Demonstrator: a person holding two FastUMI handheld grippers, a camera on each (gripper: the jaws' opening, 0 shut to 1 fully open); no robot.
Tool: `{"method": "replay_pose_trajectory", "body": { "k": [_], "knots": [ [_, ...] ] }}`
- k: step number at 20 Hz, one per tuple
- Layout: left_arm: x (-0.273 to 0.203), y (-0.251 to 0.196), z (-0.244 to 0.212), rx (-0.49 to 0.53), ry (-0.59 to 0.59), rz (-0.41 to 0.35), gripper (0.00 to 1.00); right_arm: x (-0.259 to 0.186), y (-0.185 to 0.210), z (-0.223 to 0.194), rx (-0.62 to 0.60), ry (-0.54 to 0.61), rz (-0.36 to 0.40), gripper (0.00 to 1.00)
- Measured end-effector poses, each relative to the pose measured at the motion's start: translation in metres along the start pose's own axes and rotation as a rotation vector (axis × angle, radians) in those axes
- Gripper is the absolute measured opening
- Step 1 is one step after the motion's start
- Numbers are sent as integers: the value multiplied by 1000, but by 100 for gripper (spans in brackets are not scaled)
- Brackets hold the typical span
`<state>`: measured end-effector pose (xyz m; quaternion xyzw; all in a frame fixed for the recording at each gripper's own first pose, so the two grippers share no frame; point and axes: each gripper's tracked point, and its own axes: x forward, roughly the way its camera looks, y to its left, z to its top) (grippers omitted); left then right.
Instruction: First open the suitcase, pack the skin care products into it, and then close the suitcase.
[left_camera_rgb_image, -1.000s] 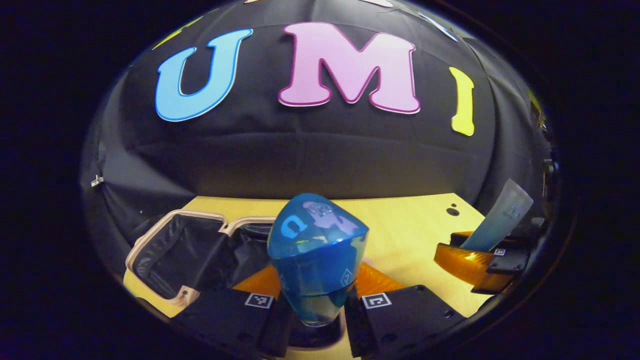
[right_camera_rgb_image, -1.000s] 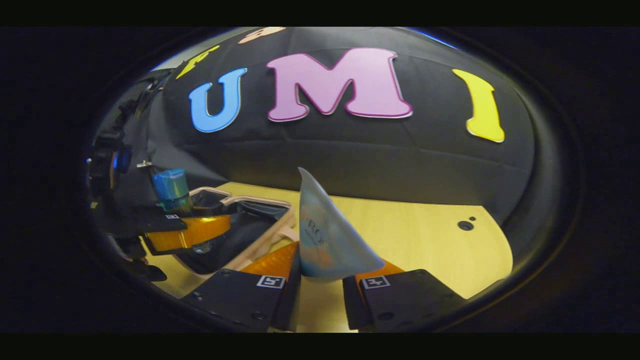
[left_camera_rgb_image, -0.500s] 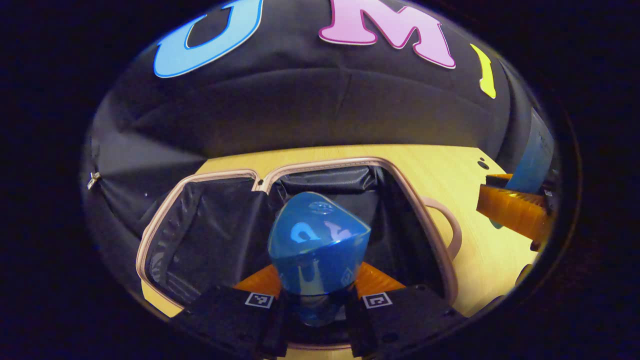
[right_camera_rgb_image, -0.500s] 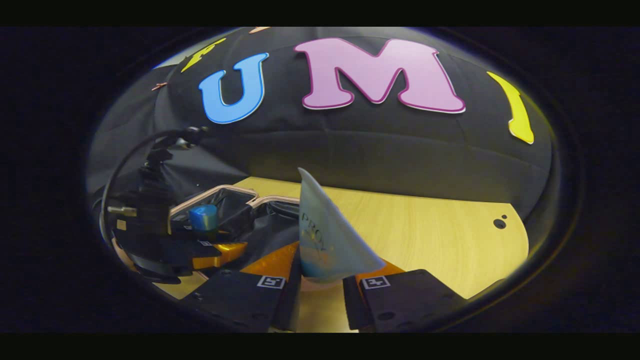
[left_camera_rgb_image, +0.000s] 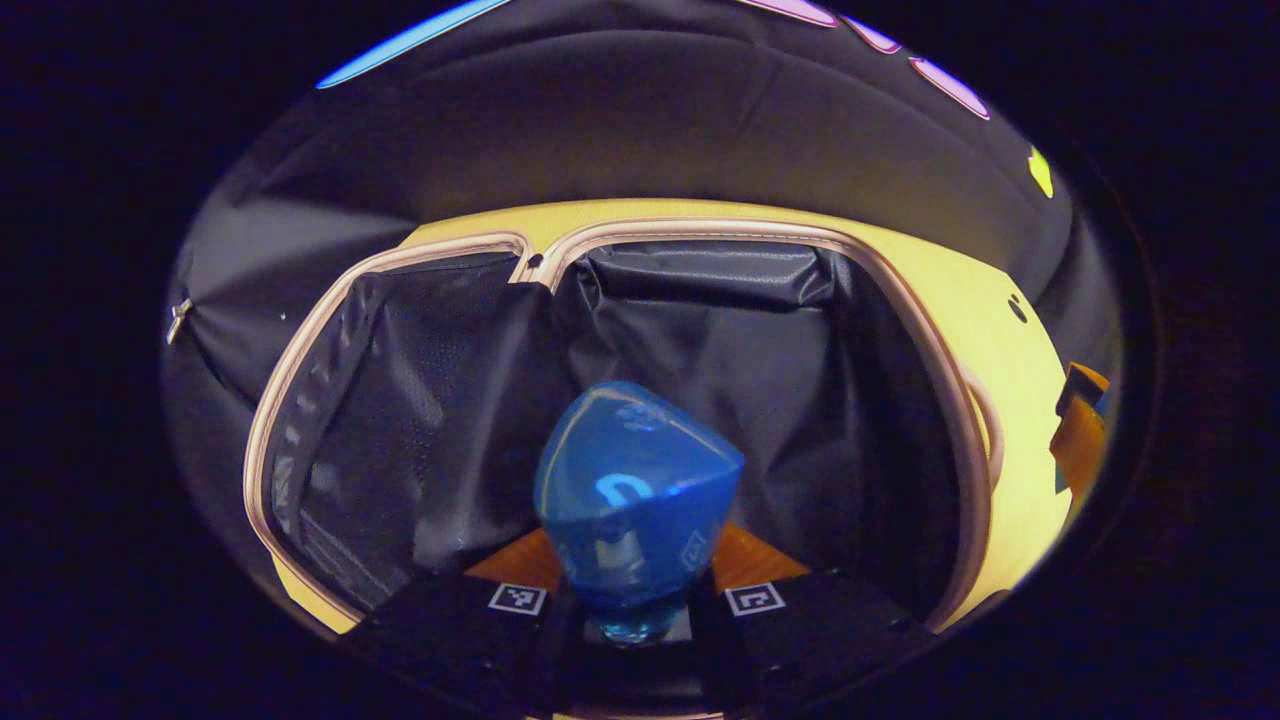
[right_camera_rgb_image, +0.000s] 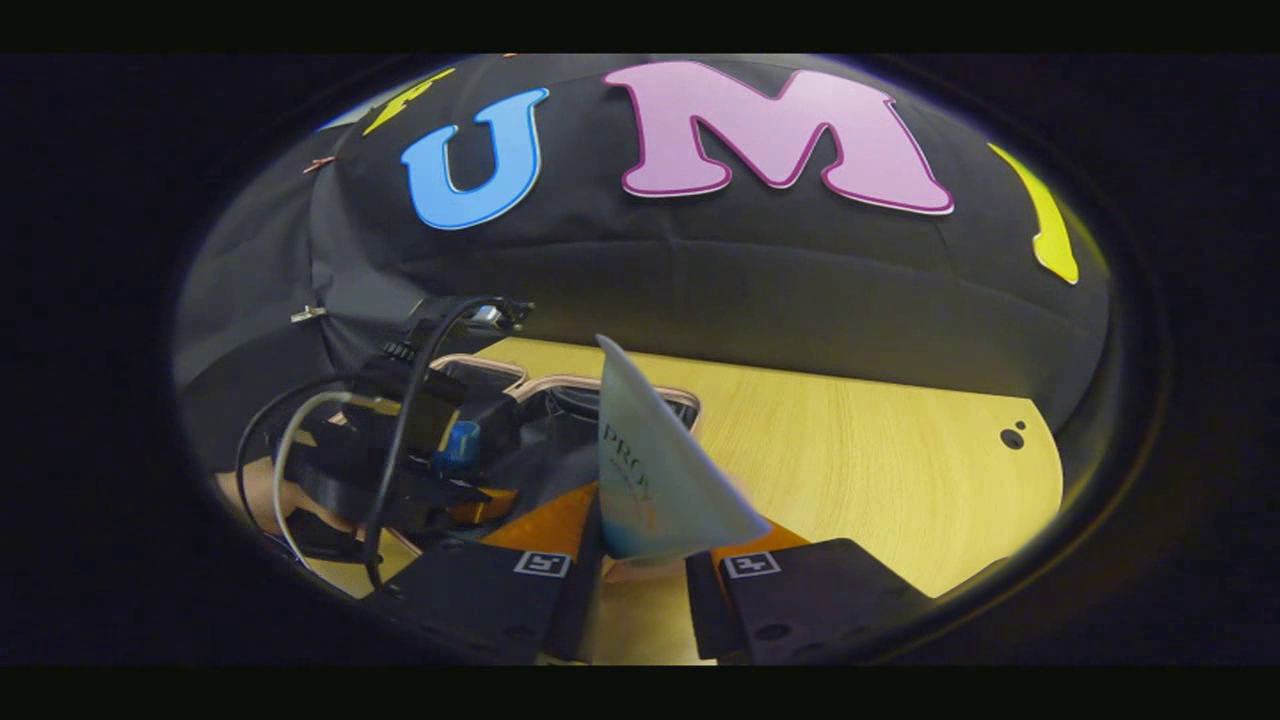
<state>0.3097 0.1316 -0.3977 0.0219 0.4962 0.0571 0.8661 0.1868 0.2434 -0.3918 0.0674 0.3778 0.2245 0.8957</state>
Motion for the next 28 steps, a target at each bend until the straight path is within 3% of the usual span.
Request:
{"method": "replay_pose_trajectory", "body": {
  "k": [4, 6, 9, 10, 11, 12, 14, 16, 20, 24, 28],
  "knots": [
    [2, 3, 15, 52, 3, 36, 49, 6, -2, -3, 39, 19, -19, 40],
    [2, 0, 17, 73, 14, 52, 54, 9, 1, -4, 45, 27, -18, 40],
    [-24, -1, 38, -1, -113, 41, 60, 10, 5, -4, 48, 44, -13, 40],
    [-38, 2, 51, -42, -183, 34, 70, 10, 4, -4, 46, 47, -14, 40],
    [-56, 12, 57, -75, -244, 36, 72, 9, 3, -2, 49, 47, -15, 40],
    [-74, 25, 63, -105, -302, 51, 86, 9, 2, 0, 54, 46, -20, 40],
    [-118, 57, 69, -162, -411, 63, 100, 10, 2, -3, 68, 64, -26, 40],
    [-157, 77, 58, -209, -486, 59, 99, 18, 5, -4, 84, 86, -45, 40],
    [-219, 123, -4, -355, -497, 139, 98, 41, 24, -15, 90, 137, -67, 40],
    [-245, 129, -71, -472, -460, 122, 98, 62, 46, -48, 170, 268, -77, 40],
    [-244, 139, -112, -500, -406, 116, 98, 76, 61, -72, 206, 348, -110, 40]
  ]
}}
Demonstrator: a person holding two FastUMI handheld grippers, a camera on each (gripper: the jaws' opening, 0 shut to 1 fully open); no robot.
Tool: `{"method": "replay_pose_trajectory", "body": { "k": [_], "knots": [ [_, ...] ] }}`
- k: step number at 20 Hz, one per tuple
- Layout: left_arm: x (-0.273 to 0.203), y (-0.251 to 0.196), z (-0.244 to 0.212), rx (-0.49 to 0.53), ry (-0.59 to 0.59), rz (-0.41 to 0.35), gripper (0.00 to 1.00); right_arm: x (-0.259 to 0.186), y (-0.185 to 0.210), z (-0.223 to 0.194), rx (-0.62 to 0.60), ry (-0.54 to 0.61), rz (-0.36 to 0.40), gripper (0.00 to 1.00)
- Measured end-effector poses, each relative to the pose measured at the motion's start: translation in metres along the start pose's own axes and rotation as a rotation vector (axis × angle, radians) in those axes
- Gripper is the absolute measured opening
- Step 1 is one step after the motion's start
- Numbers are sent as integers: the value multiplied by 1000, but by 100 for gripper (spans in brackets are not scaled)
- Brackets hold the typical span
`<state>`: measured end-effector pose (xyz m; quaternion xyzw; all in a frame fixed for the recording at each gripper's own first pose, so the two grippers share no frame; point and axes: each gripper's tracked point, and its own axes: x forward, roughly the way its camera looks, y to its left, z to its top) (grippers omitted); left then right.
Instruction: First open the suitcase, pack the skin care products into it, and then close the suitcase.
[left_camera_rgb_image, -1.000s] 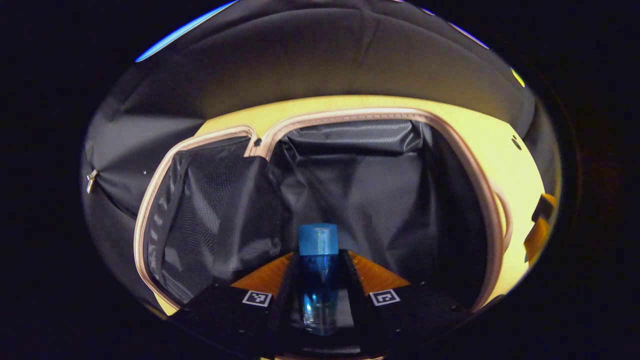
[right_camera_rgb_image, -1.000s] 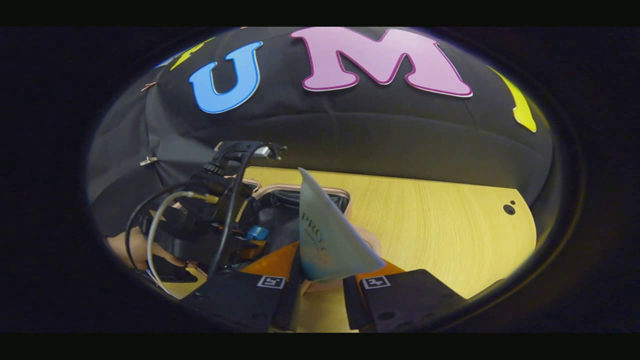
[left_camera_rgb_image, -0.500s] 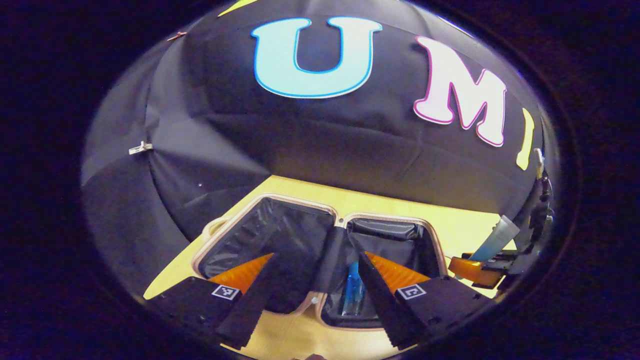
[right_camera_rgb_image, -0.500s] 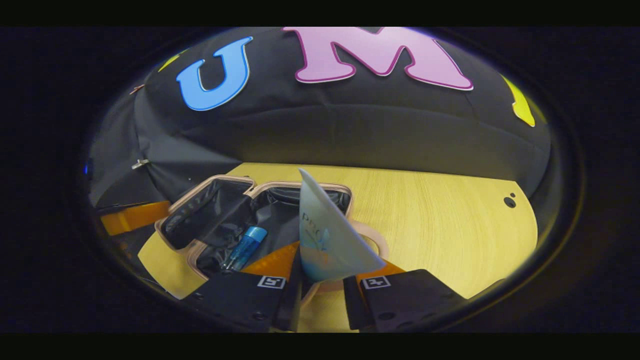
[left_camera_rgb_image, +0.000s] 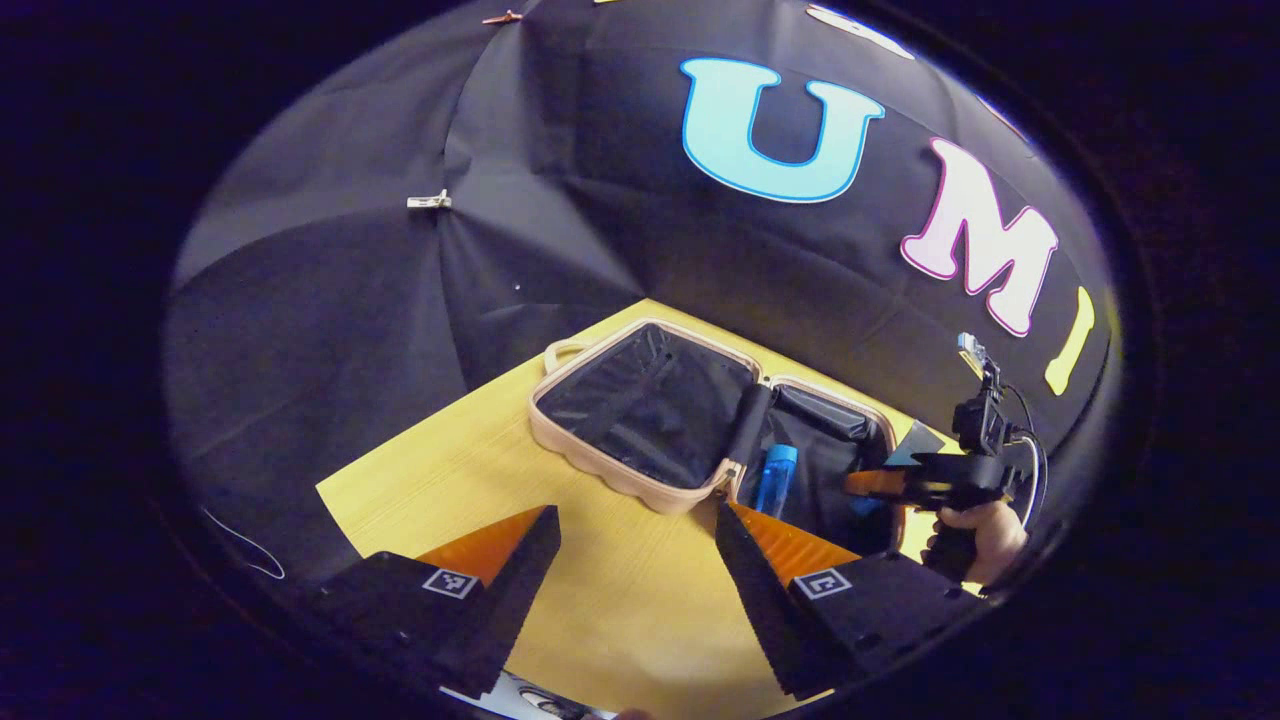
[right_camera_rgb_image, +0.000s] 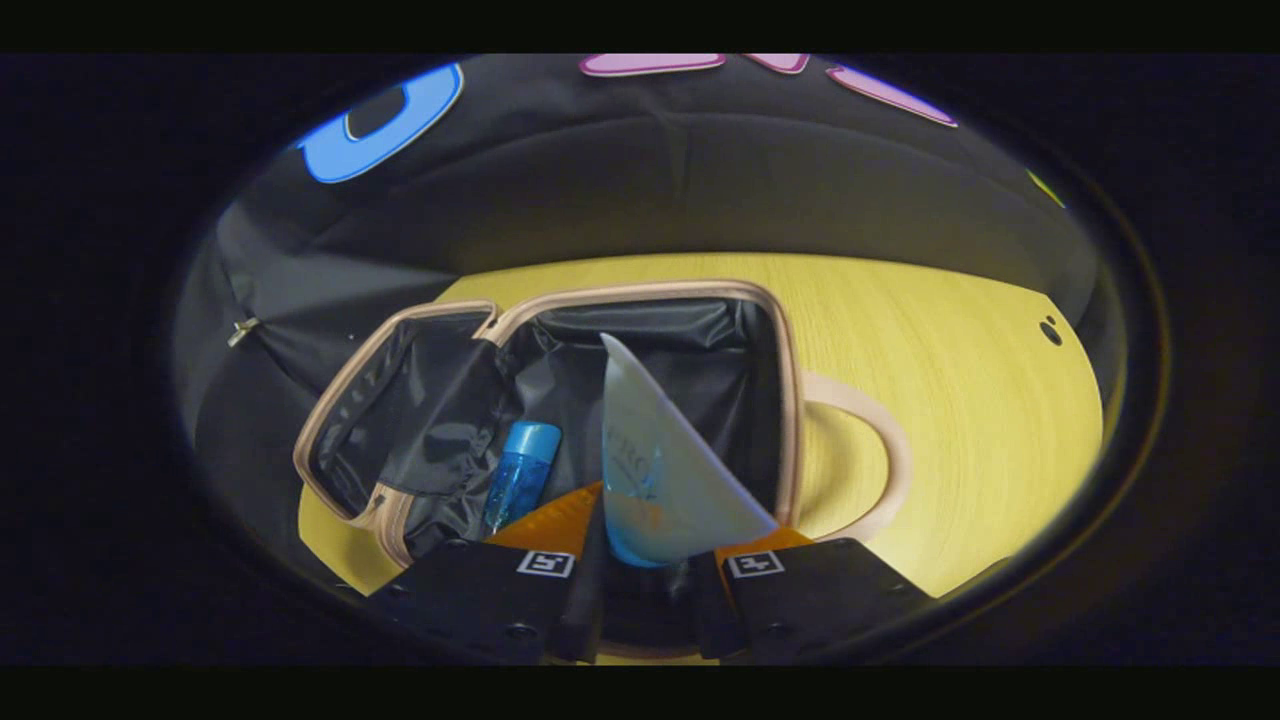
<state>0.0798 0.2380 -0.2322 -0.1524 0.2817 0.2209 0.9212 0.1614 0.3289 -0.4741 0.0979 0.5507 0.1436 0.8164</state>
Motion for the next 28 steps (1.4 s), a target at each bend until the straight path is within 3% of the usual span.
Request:
{"method": "replay_pose_trajectory", "body": {
  "k": [1, 2, 4, 5, 7, 8, 9, 10, 13, 16, 19, 20, 21, 22, 25, 28],
  "knots": [
    [0, 2, -2, 0, 2, -1, 99, 2, 1, -6, -6, 20, -8, 40],
    [-1, 4, -1, 2, 2, 0, 98, 2, -1, -10, -20, 29, -26, 33],
    [0, 6, -2, 10, 1, -8, 98, 1, -1, -9, -32, 15, -50, 36],
    [2, 7, -3, 13, 4, -6, 99, -2, 1, -8, -19, -2, -60, 45],
    [6, 10, -4, 9, 4, -2, 98, -7, 9, -6, 14, -33, -49, 51],
    [9, 10, -4, 3, 3, -2, 98, -11, 10, -6, 12, -42, -42, 68],
    [13, 10, -3, 0, 1, 0, 98, -17, 14, -5, 9, -53, -23, 68],
    [19, 14, -1, 2, -4, 6, 99, -25, 19, -5, 8, -68, -3, 92],
    [43, 29, 22, 12, -37, 13, 98, -65, 21, 9, 43, -194, 40, 99],
    [82, 45, 63, -7, -72, 11, 98, -103, 12, 6, 73, -279, 60, 97],
    [134, 67, 97, -46, -82, 8, 95, -126, -9, 2, 14, -329, 36, 98],
    [152, 75, 105, -77, -69, 14, 98, -132, -17, 0, -8, -341, 23, 98],
    [170, 79, 109, -114, -56, 10, 95, -138, -25, -1, -28, -351, 10, 89],
    [189, 83, 115, -145, -40, 2, 98, -144, -31, -1, -42, -363, 3, 98],
    [241, 114, 129, -204, 4, 40, 93, -160, -44, -7, -57, -370, -13, 97],
    [275, 130, 134, -270, 67, 8, 93, -178, -50, -12, -69, -386, -12, 97]
  ]
}}
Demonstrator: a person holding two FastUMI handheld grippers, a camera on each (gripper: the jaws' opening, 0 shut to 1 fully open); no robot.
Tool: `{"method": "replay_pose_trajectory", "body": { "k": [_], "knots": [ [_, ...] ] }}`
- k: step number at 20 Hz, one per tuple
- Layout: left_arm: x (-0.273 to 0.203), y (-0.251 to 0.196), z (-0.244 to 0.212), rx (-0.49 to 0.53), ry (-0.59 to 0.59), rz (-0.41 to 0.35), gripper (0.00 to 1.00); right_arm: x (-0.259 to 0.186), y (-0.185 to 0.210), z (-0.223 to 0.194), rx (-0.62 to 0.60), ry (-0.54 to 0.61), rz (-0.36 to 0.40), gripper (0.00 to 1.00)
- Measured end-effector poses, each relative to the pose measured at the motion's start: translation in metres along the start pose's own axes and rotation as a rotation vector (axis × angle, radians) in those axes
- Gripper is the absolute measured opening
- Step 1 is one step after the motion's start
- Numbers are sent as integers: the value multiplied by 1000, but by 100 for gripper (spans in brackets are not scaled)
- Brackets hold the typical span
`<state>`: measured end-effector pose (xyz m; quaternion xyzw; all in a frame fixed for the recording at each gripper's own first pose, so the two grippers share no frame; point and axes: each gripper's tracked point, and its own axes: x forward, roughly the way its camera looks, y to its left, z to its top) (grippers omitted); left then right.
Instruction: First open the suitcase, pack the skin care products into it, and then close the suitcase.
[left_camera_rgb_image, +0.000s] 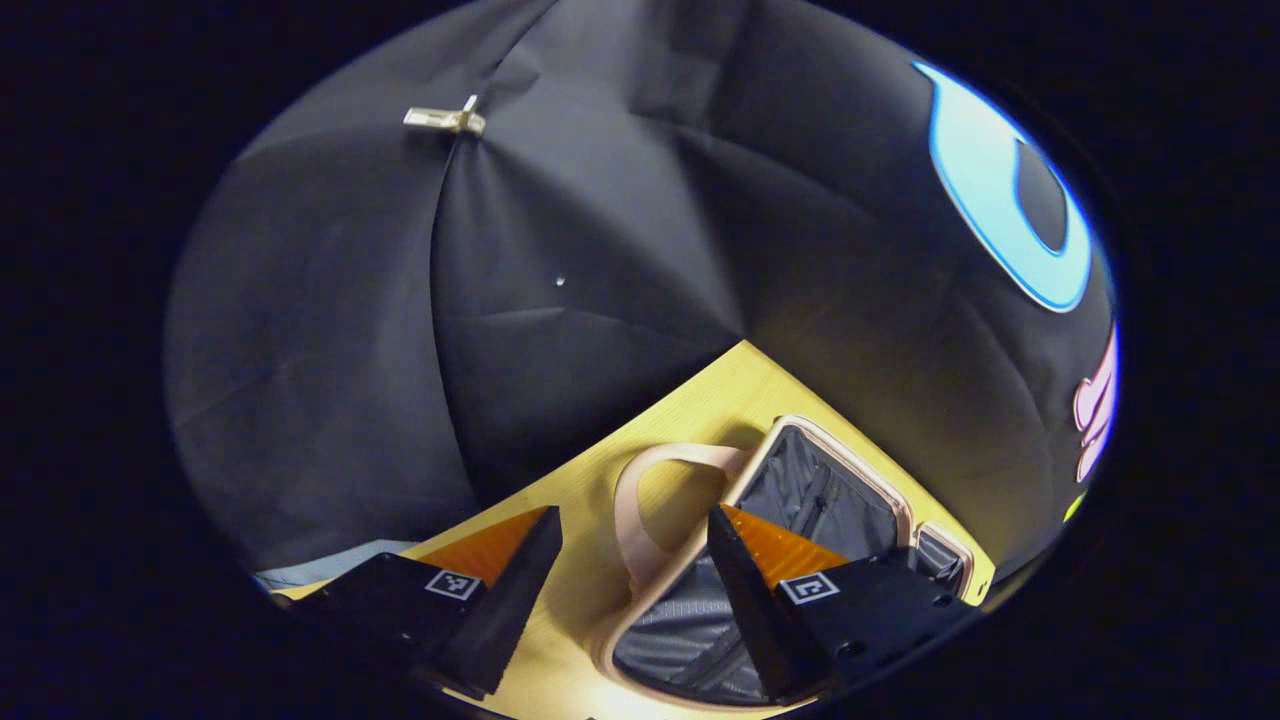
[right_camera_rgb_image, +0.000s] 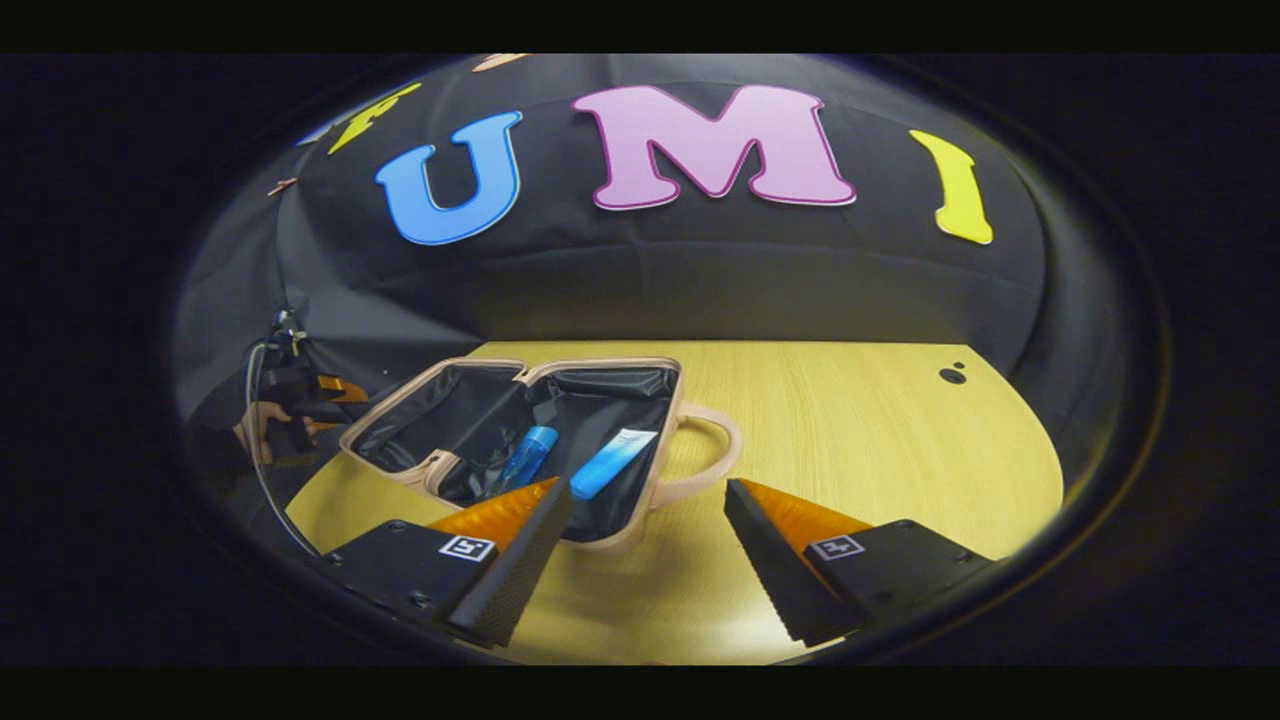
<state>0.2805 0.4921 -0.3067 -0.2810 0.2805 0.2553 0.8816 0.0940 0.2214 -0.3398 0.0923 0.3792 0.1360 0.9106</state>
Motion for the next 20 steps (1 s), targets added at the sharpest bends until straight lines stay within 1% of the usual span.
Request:
{"method": "replay_pose_trajectory", "body": {
  "k": [2, 3, 4, 5, 6, 7, 9, 11, 12, 13, 15, 16, 17, 18, 19, 20],
  "knots": [
    [14, 1, 3, -40, 47, -22, 90, -7, -5, -1, -41, -20, -3, 97],
    [19, 1, 4, -73, 67, -18, 89, -11, -6, -4, -61, -17, -2, 97],
    [28, 2, 6, -106, 83, -24, 91, -13, -8, -10, -75, -4, 1, 98],
    [37, 5, 4, -134, 108, -27, 80, -14, -10, -13, -82, 5, 0, 98],
    [41, 10, 4, -156, 129, -25, 77, -15, -14, -14, -84, 4, -5, 98],
    [45, 9, 0, -180, 143, -29, 77, -14, -18, -14, -83, 1, -10, 98],
    [47, 6, -1, -224, 163, -65, 76, -16, -26, -16, -79, 6, -28, 97],
    [48, 17, 1, -248, 149, -33, 49, -17, -33, -17, -63, 10, -42, 98],
    [48, 16, 2, -262, 152, -39, 36, -17, -36, -17, -62, 8, -50, 98],
    [41, 12, 3, -261, 153, -45, 23, -18, -39, -17, -66, 6, -59, 98],
    [36, 4, 7, -222, 151, -42, 20, -19, -44, -16, -72, -2, -68, 97],
    [32, 3, 11, -185, 137, -35, 17, -20, -45, -15, -66, -1, -67, 98],
    [24, -3, 18, -149, 120, -39, 14, -20, -45, -14, -57, 1, -65, 98],
    [10, -14, 27, -124, 105, -44, 10, -21, -45, -12, -47, 0, -62, 98],
    [-3, -26, 38, -106, 84, -44, 8, -23, -46, -10, -34, -5, -59, 98],
    [-18, -40, 48, -82, 56, -54, 11, -23, -48, -8, -23, -13, -58, 98]
  ]
}}
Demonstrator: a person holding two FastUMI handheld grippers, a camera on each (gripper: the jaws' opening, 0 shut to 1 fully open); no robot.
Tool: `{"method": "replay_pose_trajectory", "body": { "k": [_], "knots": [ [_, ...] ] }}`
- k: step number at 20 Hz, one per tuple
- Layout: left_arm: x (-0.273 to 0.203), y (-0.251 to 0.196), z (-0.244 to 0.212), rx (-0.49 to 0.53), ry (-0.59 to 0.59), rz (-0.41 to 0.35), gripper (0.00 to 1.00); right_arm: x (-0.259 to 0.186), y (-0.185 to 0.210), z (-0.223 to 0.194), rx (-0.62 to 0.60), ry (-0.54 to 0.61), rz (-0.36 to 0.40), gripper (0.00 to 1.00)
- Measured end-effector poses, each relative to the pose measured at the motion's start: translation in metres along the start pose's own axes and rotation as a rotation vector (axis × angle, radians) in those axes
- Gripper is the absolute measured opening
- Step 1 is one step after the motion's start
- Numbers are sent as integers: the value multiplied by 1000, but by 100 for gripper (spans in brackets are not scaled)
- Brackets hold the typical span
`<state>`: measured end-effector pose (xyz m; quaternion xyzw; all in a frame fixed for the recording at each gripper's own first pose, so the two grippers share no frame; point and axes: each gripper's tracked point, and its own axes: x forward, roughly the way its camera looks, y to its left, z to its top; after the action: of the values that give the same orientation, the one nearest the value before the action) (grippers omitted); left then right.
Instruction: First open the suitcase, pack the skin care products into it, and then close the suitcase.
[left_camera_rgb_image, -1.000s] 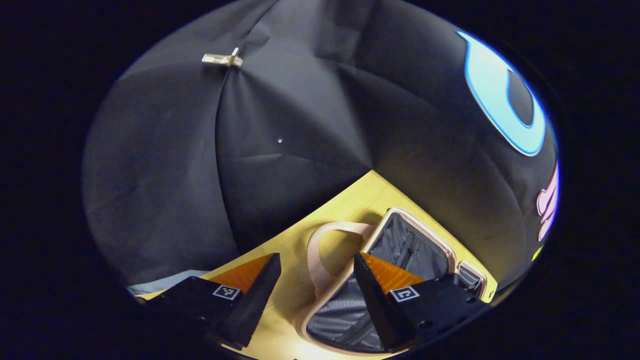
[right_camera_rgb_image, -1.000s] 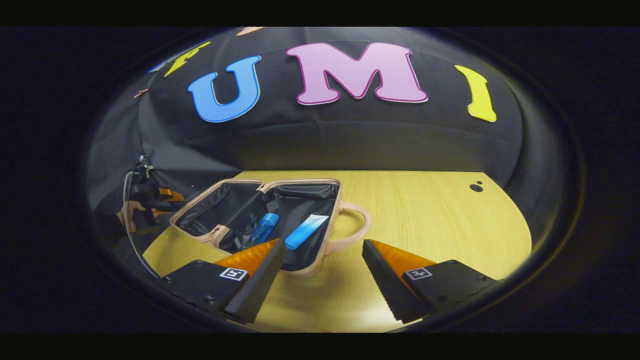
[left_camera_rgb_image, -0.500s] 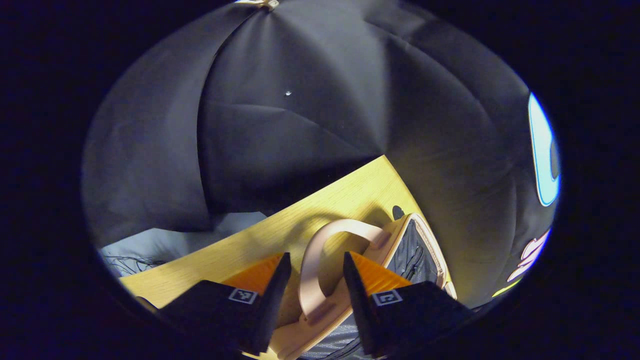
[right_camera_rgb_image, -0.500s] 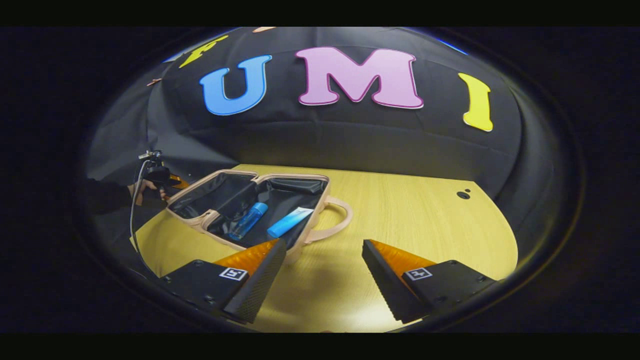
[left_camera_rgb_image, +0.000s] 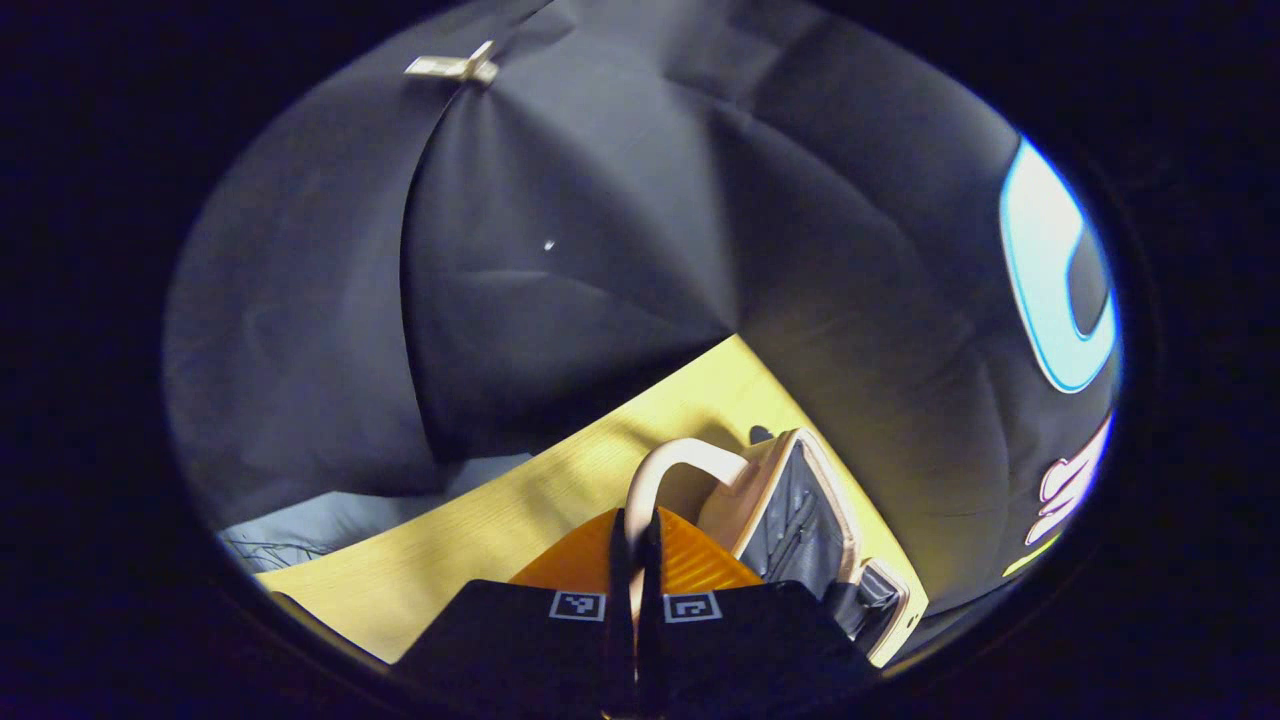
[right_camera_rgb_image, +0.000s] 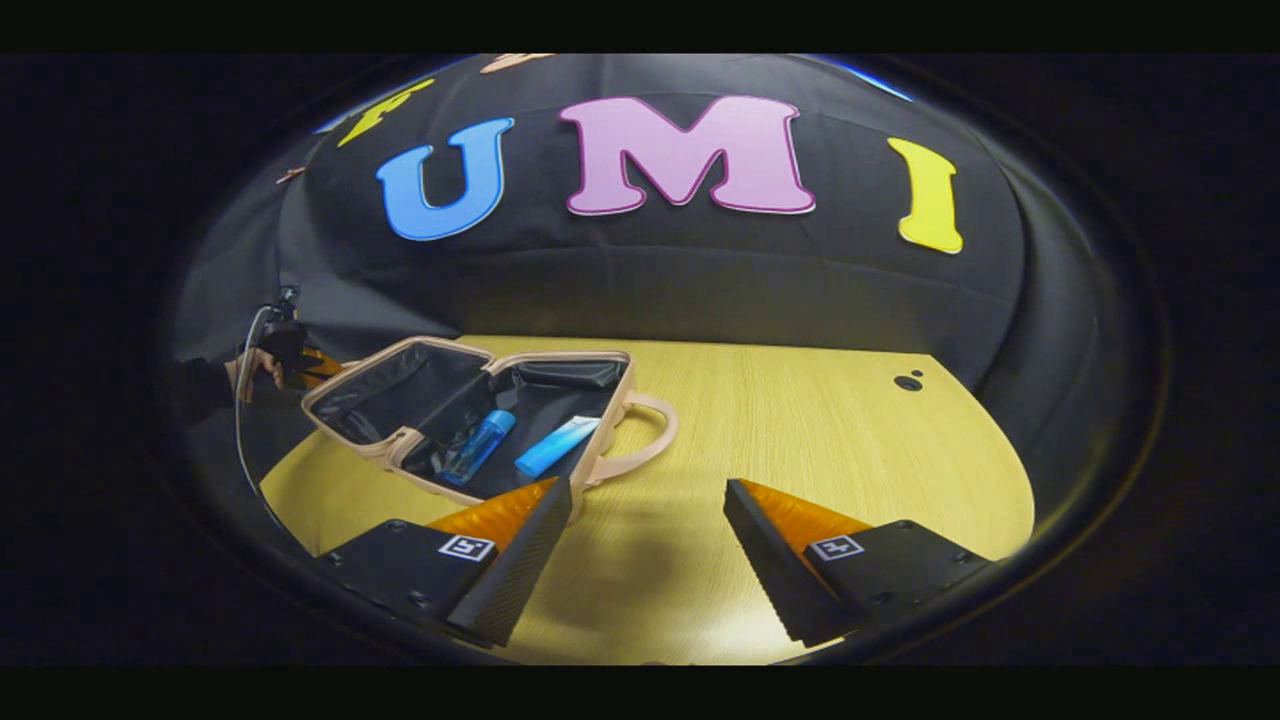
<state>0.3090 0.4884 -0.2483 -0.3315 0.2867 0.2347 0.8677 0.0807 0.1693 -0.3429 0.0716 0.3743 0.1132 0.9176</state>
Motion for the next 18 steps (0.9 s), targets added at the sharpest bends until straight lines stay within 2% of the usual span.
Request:
{"method": "replay_pose_trajectory", "body": {
  "k": [1, 5, 9, 11, 14, 18],
  "knots": [
    [-18, -17, 8, 32, -26, -12, 6, 0, -2, 1, 9, 1, -4, 98],
    [-95, -105, 22, 115, -95, -111, 6, -4, -12, 15, 46, -12, -6, 97],
    [-148, -193, -8, 185, -116, -209, 6, -10, -33, 38, 58, -51, -27, 97],
    [-169, -236, -37, 207, -116, -262, 6, -10, -41, 50, 80, -59, -16, 97],
    [-189, -301, -95, 174, -79, -350, 6, -11, -59, 71, 72, -96, 8, 97],
    [-181, -353, -181, 210, 0, -411, 6, -13, -94, 76, 57, -105, 5, 97]
  ]
}}
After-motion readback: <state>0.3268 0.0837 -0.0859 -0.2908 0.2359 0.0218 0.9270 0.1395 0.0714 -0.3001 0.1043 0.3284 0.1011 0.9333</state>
